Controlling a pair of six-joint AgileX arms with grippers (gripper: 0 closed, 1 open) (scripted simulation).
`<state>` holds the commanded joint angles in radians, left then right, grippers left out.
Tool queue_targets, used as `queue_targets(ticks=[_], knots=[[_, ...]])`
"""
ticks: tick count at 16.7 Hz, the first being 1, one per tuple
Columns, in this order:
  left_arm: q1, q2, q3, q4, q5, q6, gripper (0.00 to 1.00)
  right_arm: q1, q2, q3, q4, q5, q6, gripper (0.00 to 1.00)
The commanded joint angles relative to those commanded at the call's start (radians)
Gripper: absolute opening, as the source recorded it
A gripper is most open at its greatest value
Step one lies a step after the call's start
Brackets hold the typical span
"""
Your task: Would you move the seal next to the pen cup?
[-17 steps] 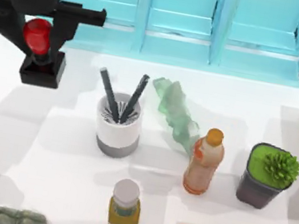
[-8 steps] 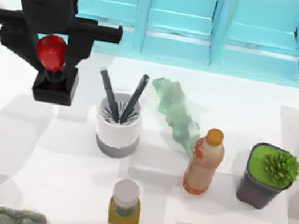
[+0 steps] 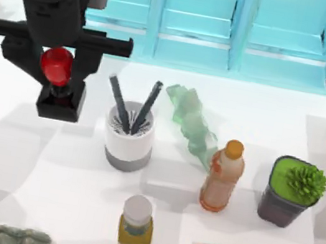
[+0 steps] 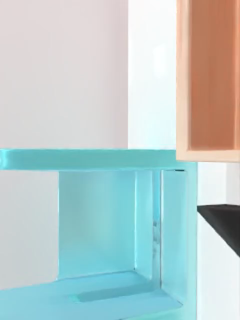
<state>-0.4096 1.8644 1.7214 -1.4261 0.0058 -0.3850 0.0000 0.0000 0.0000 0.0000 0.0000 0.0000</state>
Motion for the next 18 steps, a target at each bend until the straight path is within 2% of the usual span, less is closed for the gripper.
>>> queue_targets(ticks=[13, 18], knots=[[0.000, 0.000, 0.000, 0.000, 0.000, 0.000, 0.98, 0.000, 0.000, 0.000, 0.000, 0.000, 0.000, 1.00], [0.000, 0.000, 0.000, 0.000, 0.000, 0.000, 1.00, 0.000, 0.000, 0.000, 0.000, 0.000, 0.000, 1.00]])
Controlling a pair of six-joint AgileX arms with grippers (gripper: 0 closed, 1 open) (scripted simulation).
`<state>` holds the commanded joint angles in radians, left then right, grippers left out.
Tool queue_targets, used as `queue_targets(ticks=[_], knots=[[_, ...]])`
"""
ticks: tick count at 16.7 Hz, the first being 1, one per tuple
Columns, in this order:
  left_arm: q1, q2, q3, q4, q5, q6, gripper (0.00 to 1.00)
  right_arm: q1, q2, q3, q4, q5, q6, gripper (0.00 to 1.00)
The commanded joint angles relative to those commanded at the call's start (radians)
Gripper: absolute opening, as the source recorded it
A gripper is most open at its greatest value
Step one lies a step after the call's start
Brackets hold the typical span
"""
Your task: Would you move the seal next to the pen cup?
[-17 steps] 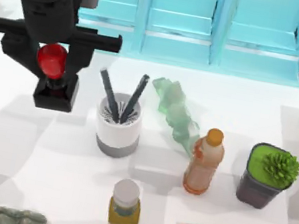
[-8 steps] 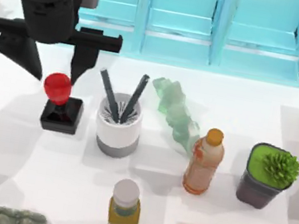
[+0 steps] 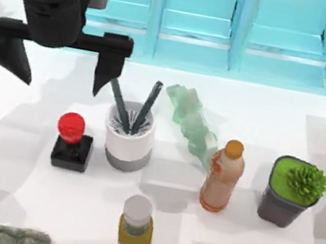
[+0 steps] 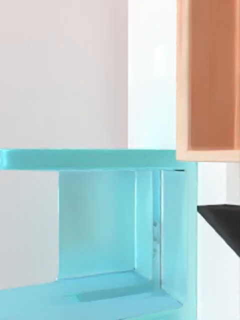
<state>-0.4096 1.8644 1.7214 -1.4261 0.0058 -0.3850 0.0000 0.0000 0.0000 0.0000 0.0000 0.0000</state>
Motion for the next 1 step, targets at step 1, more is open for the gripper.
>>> queue_targets(ticks=[1], knots=[[0.000, 0.000, 0.000, 0.000, 0.000, 0.000, 1.00, 0.000, 0.000, 0.000, 0.000, 0.000, 0.000, 1.00]])
